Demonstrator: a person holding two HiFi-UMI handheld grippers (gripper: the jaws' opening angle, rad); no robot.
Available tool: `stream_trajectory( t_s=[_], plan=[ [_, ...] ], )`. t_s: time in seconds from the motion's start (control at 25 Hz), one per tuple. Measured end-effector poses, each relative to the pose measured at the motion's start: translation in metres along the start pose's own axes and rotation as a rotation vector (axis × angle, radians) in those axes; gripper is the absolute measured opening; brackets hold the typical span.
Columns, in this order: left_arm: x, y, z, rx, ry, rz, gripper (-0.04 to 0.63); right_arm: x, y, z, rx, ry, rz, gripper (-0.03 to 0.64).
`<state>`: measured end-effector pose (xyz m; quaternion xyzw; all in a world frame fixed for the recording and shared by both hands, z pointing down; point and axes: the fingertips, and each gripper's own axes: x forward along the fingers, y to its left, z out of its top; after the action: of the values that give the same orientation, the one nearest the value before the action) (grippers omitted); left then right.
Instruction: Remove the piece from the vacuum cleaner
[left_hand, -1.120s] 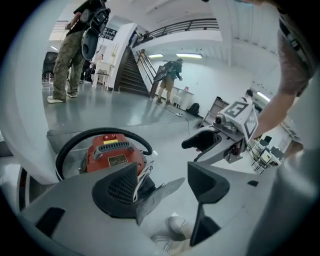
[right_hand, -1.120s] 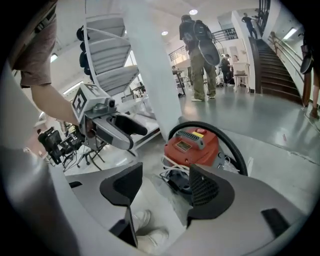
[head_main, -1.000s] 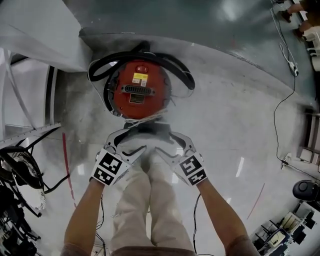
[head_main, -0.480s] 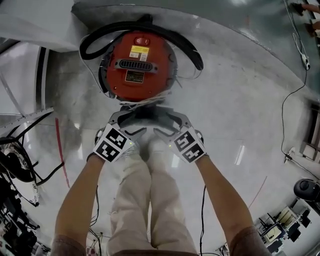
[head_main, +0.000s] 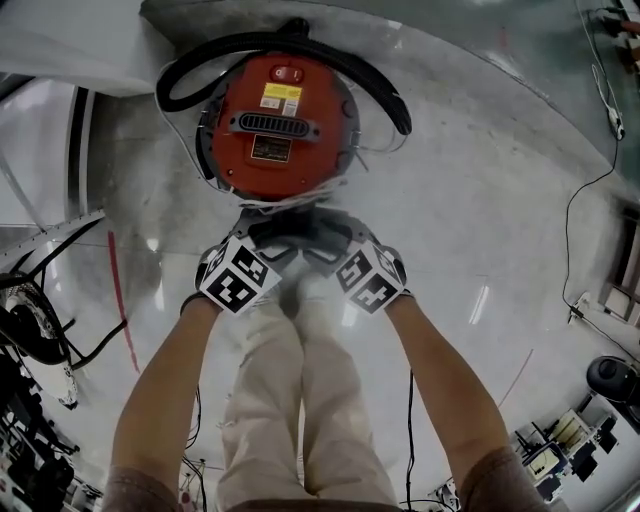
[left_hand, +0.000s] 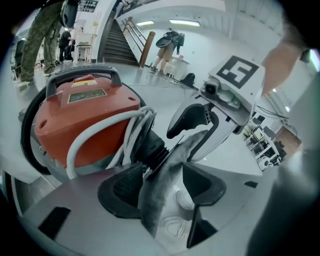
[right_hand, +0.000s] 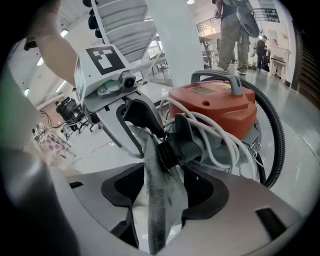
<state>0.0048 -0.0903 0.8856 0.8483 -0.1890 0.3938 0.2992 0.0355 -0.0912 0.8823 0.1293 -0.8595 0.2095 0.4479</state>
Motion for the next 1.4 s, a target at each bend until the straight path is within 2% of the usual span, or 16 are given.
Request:
stream_trajectory(
  t_s=[0.08, 0.16, 0.28, 0.44, 0.68, 0.88, 1.4],
  plan=[
    [0.002, -0.001, -0.002, 0.004, 0.013, -0.010, 0.235, 0.004, 0.003, -0.002, -0.014, 0.021, 0.008, 0.206],
    [0.004, -0.001, -0.004, 0.006, 0.018, -0.023, 0.229, 0.008, 0.006, -0.002, -0.034, 0.034, 0.020, 0.189],
    [0.006, -0.002, -0.005, 0.015, 0.022, -0.045, 0.229, 0.011, 0.006, -0.005, -0.038, 0.049, 0.042, 0.186],
    [0.011, -0.005, -0.005, 0.009, 0.028, -0.065, 0.225, 0.013, 0.006, -0.012, 0.010, 0.076, 0.080, 0.175],
    [0.013, -0.006, -0.009, 0.002, 0.045, -0.078, 0.218, 0.017, 0.009, -0.015, 0.026, 0.088, 0.089, 0.166],
    [0.013, -0.008, -0.011, -0.047, 0.047, -0.087, 0.195, 0.018, 0.012, -0.021, 0.076, 0.084, 0.093, 0.130],
    [0.008, -0.009, -0.014, -0.200, -0.004, -0.008, 0.167, 0.015, 0.012, -0.019, 0.214, 0.027, 0.009, 0.114]
  ],
)
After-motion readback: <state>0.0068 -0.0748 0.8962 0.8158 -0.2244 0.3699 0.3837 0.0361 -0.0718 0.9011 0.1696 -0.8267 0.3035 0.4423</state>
